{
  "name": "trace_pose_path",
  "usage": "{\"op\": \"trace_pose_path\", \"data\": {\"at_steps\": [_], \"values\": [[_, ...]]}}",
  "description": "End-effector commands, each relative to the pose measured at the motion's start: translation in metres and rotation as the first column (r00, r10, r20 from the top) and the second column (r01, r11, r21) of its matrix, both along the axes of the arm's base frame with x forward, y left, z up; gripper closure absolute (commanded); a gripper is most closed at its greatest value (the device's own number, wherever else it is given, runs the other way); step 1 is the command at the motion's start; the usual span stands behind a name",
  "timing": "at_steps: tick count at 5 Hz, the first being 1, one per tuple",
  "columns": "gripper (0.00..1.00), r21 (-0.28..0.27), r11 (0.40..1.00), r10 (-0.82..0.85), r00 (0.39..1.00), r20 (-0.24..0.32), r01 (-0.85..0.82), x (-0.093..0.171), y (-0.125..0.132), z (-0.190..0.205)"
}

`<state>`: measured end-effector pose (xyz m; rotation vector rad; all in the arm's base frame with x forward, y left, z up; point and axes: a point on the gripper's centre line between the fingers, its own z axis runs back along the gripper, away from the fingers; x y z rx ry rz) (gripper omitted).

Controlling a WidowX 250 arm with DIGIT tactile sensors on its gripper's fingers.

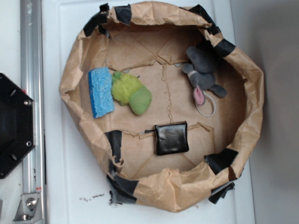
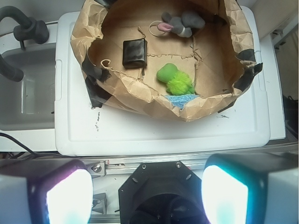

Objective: Grab the black box.

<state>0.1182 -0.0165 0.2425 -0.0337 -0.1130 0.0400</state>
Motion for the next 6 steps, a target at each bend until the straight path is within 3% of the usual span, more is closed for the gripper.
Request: {"op": "trace_pose_path", "data": {"at_steps": [1, 3, 4, 5, 6], "values": [[0.0, 0.0, 1.0, 0.0, 1.0, 0.0, 0.0, 0.0, 0.0, 0.0], [0.0, 0.078, 0.986, 0.139, 0.988, 0.067, -0.144, 0.089, 0.013, 0.001], [0.0, 0.063, 0.981, 0.18, 0.983, 0.029, -0.181, 0.117, 0.022, -0.015], [0.0, -0.013, 0.994, 0.108, 0.994, 0.016, -0.108, 0.129, 0.024, -0.048], [0.0, -0.052, 0.997, 0.063, 0.998, 0.006, -0.063, 0.129, 0.034, -0.079]]}}
